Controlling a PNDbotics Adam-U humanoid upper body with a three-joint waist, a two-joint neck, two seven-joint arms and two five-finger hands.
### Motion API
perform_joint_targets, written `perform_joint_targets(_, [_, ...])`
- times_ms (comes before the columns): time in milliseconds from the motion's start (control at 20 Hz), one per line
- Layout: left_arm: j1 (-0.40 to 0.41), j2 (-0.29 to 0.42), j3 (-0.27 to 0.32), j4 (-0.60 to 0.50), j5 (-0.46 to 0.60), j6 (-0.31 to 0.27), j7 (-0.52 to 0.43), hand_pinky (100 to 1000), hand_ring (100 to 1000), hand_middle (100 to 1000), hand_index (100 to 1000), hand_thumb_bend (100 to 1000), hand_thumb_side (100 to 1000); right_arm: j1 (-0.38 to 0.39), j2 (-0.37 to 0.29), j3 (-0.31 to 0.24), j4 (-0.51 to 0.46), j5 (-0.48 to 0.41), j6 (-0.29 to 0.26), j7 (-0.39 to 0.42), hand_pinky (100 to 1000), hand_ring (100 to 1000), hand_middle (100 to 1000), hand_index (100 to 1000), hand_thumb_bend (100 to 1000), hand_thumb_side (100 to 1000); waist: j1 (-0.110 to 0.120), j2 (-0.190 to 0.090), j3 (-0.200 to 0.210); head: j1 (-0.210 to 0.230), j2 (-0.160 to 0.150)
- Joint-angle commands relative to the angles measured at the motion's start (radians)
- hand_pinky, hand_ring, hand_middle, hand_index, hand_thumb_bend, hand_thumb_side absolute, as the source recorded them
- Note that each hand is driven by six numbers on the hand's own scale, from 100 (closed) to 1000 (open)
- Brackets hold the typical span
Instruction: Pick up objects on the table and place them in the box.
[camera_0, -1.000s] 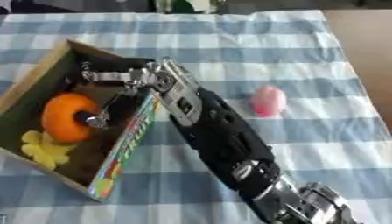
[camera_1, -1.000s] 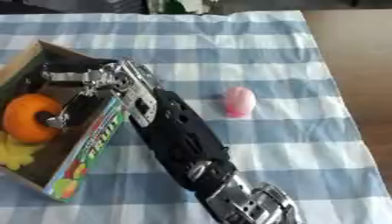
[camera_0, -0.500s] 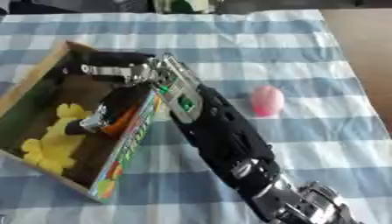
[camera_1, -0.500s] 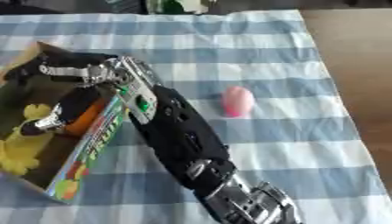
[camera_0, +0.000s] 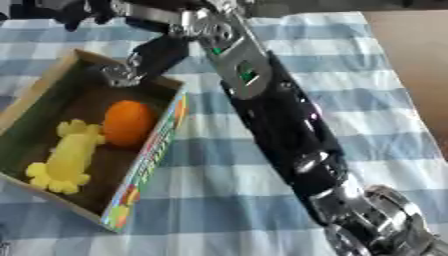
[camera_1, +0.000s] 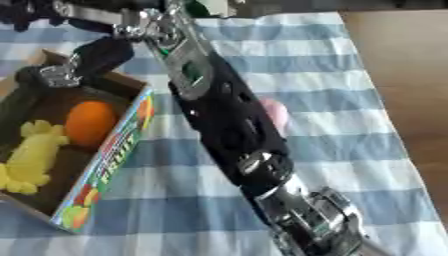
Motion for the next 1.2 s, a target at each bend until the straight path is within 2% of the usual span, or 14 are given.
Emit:
perform_joint_targets(50, [-0.002,0.025,0.004,-0.017,-0.006,-0.002,0.005,508,679,621,748,100,716,-0.012,-0.118,-0.007,-0.054,-0.048,-0.117,0.074,899,953,831,930,368,703,0.008,-0.029,-0.005,0.015,0.008])
perform_joint_targets(300, [0.001,0.027,0.007,-0.017,-0.009,-0.003,0.008,509,680,621,748,100,712,0.029,-0.267,-0.008,-0.091,-0.072,-0.118,0.022,889,952,834,923,365,699,0.020,-0.033,-0.023,0.040,0.015])
perform_joint_targets(600, [0.001,0.031,0.008,-0.017,-0.012,-0.002,0.010,509,680,621,747,100,709,0.087,-0.400,-0.003,-0.086,-0.066,-0.149,-0.025,884,951,835,920,356,700,0.024,-0.033,-0.036,0.057,0.012])
perform_joint_targets(950, [0.002,0.033,0.011,-0.017,-0.016,0.001,0.013,508,682,622,747,100,715,0.190,-0.531,-0.015,-0.118,-0.067,-0.164,-0.094,882,950,833,915,341,693,0.018,-0.027,-0.047,0.079,0.004])
perform_joint_targets(1200, [-0.001,0.034,0.012,-0.017,-0.019,0.002,0.015,507,683,622,747,100,715,0.293,-0.595,-0.042,-0.144,-0.081,-0.169,-0.091,894,952,822,916,373,684,0.017,-0.021,-0.054,0.082,-0.002])
